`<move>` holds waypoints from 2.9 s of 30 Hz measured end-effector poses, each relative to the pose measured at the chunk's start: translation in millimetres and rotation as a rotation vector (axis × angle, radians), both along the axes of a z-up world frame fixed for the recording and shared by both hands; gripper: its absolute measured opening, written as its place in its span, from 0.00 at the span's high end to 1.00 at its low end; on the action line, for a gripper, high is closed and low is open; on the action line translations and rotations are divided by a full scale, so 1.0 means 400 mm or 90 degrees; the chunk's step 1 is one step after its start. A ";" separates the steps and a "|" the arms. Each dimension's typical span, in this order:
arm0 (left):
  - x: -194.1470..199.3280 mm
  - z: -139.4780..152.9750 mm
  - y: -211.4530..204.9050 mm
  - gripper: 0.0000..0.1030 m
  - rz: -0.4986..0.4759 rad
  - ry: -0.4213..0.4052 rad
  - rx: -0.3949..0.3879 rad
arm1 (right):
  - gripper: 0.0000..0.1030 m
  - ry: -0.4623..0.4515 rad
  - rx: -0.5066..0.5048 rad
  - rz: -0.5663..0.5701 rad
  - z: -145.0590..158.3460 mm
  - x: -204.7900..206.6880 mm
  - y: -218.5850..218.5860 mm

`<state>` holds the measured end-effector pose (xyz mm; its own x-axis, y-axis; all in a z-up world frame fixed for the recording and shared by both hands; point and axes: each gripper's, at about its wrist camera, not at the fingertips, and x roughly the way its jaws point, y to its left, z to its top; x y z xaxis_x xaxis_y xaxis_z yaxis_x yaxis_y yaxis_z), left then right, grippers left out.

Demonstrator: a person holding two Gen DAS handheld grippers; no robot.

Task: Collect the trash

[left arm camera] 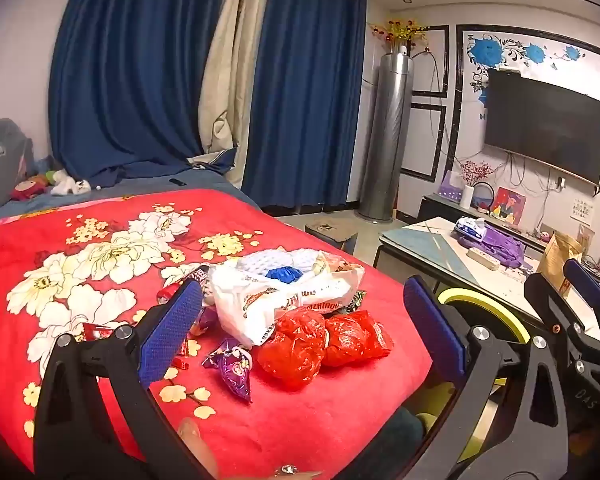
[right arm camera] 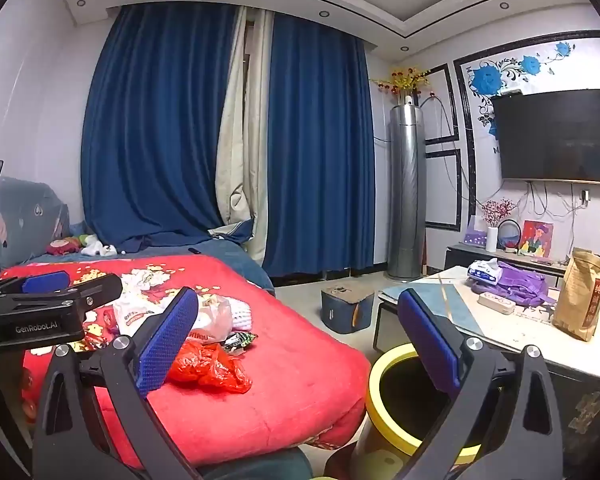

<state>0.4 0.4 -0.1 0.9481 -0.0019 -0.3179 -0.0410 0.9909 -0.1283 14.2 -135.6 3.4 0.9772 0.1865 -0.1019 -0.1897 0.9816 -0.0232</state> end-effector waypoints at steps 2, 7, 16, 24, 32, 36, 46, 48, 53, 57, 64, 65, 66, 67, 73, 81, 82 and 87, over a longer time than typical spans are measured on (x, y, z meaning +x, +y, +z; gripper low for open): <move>0.000 0.000 0.000 0.10 0.000 -0.001 0.003 | 0.06 -0.007 -0.008 0.000 0.000 -0.002 0.002; 0.001 0.000 -0.001 0.10 0.002 -0.002 0.008 | 0.06 -0.005 0.000 -0.005 0.002 -0.006 0.002; 0.001 0.000 -0.002 0.10 0.000 -0.005 0.009 | 0.06 0.004 0.001 -0.008 -0.018 0.015 -0.004; 0.000 0.000 -0.003 0.10 0.000 -0.007 0.011 | 0.06 0.007 0.008 -0.018 -0.001 0.006 -0.006; -0.002 0.014 -0.010 0.10 0.000 -0.009 0.013 | 0.06 0.007 0.009 -0.021 0.000 0.005 -0.003; -0.002 0.013 -0.010 0.10 -0.001 -0.010 0.013 | 0.06 0.007 0.009 -0.021 -0.001 0.006 -0.005; 0.000 0.024 -0.006 0.10 0.001 -0.010 0.015 | 0.06 0.009 0.012 -0.025 0.002 0.008 -0.009; -0.001 0.024 -0.006 0.10 0.000 -0.010 0.015 | 0.06 0.009 0.012 -0.026 0.002 0.008 -0.009; -0.001 0.023 -0.007 0.10 0.001 -0.011 0.016 | 0.06 0.011 0.014 -0.027 0.001 0.006 -0.011; -0.001 0.023 -0.007 0.10 0.001 -0.011 0.016 | 0.06 0.012 0.014 -0.027 0.000 0.007 -0.010; 0.006 0.018 0.006 0.10 0.003 -0.009 0.017 | 0.06 0.017 0.013 -0.020 -0.002 0.016 -0.010; 0.007 0.020 0.010 0.10 0.006 -0.008 0.014 | 0.06 0.017 0.013 -0.017 -0.002 0.017 -0.010; 0.008 0.021 0.015 0.10 0.008 -0.007 0.012 | 0.06 0.016 0.013 -0.013 -0.001 0.019 -0.009; 0.007 0.013 0.024 0.10 0.010 -0.006 0.013 | 0.06 0.015 0.012 -0.008 -0.002 0.019 -0.006; 0.011 0.009 0.049 0.10 0.029 -0.003 0.009 | 0.06 0.011 0.003 0.042 0.013 0.035 0.028; 0.011 0.008 0.108 0.10 0.075 -0.002 -0.007 | 0.06 0.038 -0.013 0.106 0.022 0.076 0.090; 0.013 0.006 0.120 0.10 0.086 0.001 -0.009 | 0.06 0.045 -0.017 0.112 0.021 0.084 0.100; 0.018 0.001 0.167 0.10 0.123 0.017 -0.022 | 0.06 0.080 -0.030 0.152 0.010 0.125 0.155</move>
